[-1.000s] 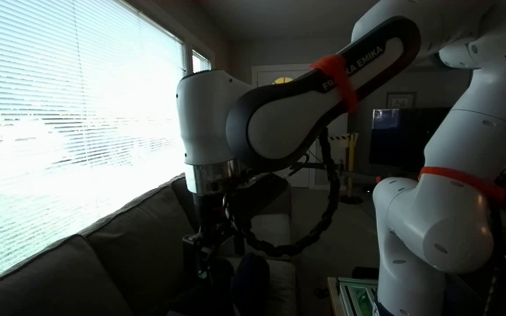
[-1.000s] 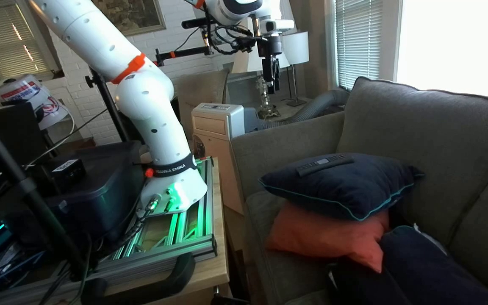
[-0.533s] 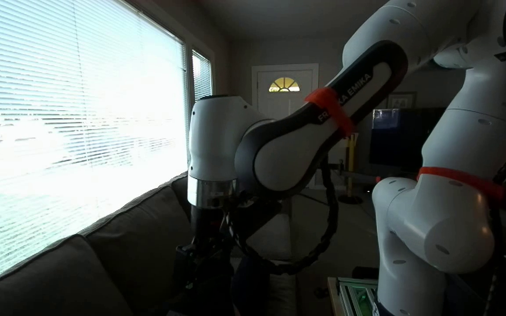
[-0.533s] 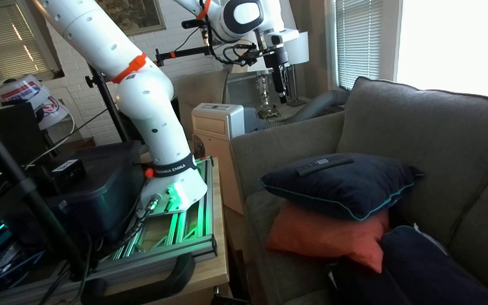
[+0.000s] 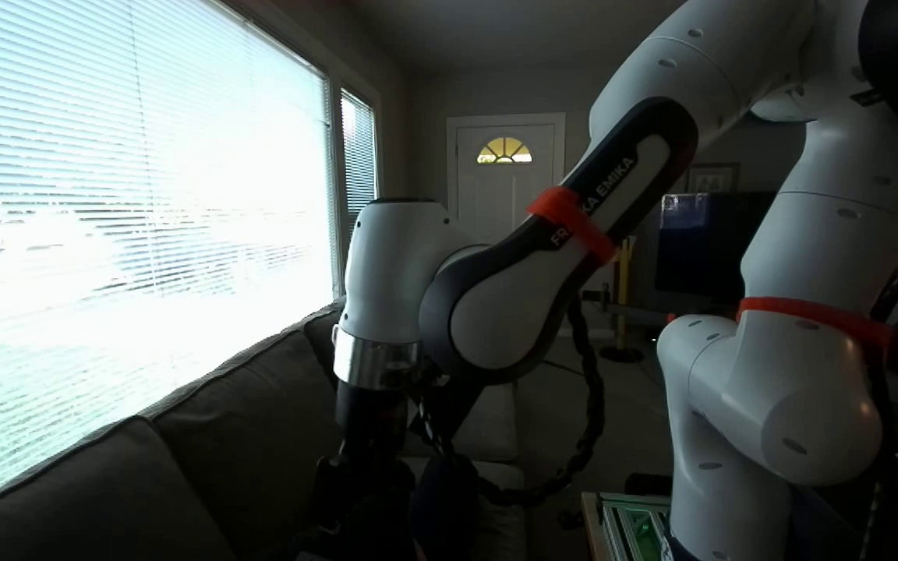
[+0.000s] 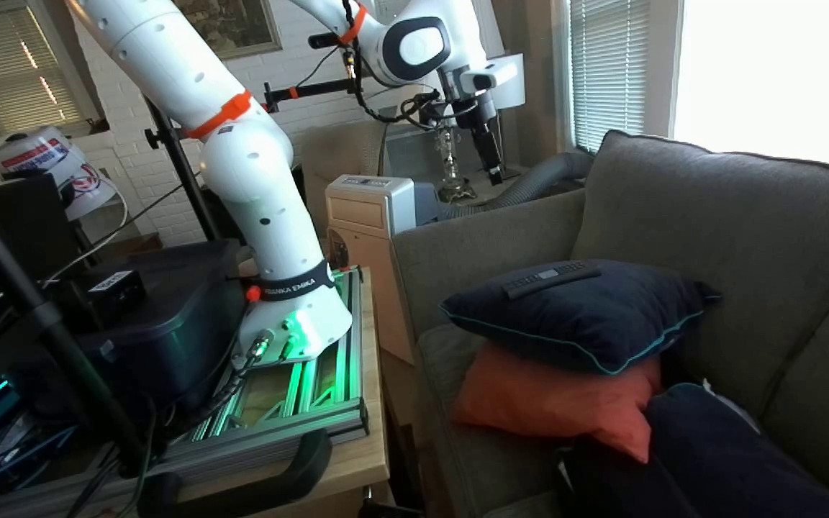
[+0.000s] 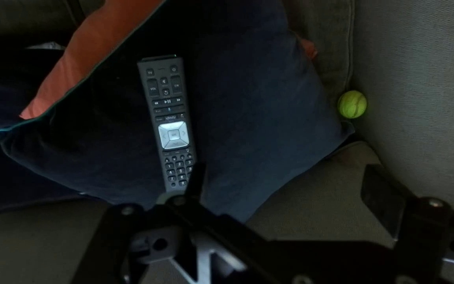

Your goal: Remove the remote control from the pillow and place it on the left armrest of the sofa.

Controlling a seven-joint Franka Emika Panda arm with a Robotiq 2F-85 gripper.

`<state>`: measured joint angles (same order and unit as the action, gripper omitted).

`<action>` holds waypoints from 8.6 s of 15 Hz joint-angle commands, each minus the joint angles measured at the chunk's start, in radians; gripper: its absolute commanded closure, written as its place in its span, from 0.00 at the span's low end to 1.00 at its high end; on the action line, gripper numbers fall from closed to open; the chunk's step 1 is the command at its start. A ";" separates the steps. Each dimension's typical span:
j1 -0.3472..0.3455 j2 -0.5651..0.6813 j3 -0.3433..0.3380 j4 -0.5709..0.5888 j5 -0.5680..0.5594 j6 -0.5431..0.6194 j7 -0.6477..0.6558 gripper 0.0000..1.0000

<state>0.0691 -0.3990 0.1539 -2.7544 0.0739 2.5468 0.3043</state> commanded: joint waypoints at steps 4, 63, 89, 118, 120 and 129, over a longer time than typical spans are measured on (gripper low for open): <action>-0.070 0.030 0.047 0.005 -0.085 0.002 0.098 0.00; 0.128 0.674 -0.211 0.165 -0.488 0.478 0.426 0.72; -0.070 0.761 0.376 0.283 0.093 0.562 -0.220 0.47; -0.144 1.161 0.639 0.592 -0.311 0.434 -0.830 0.72; -0.131 1.164 0.634 0.604 -0.323 0.407 -0.863 0.72; -0.049 1.183 0.607 0.677 -0.317 0.312 -1.013 0.72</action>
<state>-0.0105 0.7594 0.7720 -2.1279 -0.2304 2.9019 -0.6688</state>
